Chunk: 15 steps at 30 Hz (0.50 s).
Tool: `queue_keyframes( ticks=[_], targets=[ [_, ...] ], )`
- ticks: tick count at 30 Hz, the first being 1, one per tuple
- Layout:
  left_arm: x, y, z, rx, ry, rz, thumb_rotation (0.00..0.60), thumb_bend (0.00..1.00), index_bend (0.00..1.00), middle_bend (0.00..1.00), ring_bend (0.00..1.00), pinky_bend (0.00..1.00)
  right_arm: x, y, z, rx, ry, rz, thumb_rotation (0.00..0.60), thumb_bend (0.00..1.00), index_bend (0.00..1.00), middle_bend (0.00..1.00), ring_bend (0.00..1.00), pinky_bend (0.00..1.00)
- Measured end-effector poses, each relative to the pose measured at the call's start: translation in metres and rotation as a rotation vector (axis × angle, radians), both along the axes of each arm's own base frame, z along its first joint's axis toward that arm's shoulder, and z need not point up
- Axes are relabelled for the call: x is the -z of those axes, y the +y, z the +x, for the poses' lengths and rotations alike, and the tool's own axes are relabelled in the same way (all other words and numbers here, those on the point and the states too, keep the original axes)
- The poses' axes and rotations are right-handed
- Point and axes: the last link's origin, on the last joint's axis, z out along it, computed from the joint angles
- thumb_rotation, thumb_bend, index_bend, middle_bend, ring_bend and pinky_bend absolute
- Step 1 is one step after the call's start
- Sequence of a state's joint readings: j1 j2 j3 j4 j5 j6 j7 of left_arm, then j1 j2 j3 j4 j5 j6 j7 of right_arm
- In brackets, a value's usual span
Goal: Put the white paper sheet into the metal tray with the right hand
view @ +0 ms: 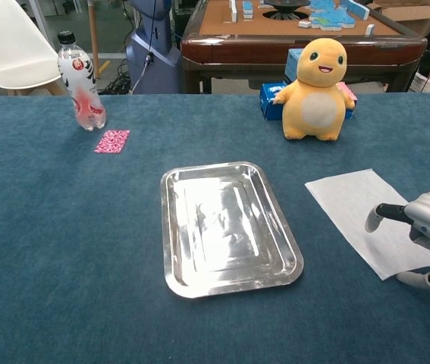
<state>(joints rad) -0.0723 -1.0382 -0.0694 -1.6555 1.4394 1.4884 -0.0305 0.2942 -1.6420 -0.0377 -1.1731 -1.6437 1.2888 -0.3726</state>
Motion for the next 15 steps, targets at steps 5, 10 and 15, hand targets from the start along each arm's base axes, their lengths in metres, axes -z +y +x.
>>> queue_keyframes(
  ticks=[5,10,15],
  targets=[
    [0.0001,-0.0001,0.0001,0.0,-0.001,-0.002,0.6,0.09,0.34,0.38,0.37,0.57,0.0,-0.0006,0.0005,-0.003,-0.006,-0.006,0.6,0.29,0.35,1.0,1.0,1.0],
    [0.0002,0.0002,-0.0004,-0.001,-0.001,-0.003,0.6,0.09,0.34,0.38,0.37,0.57,0.0003,-0.0015,0.001,-0.005,-0.012,-0.01,0.6,0.35,0.35,1.0,1.0,1.0],
    [0.0003,0.0,-0.0002,-0.001,-0.002,-0.003,0.6,0.09,0.34,0.38,0.37,0.57,0.0006,-0.0014,0.0013,-0.007,-0.018,-0.011,0.6,0.37,0.35,1.0,1.0,1.0]
  ],
)
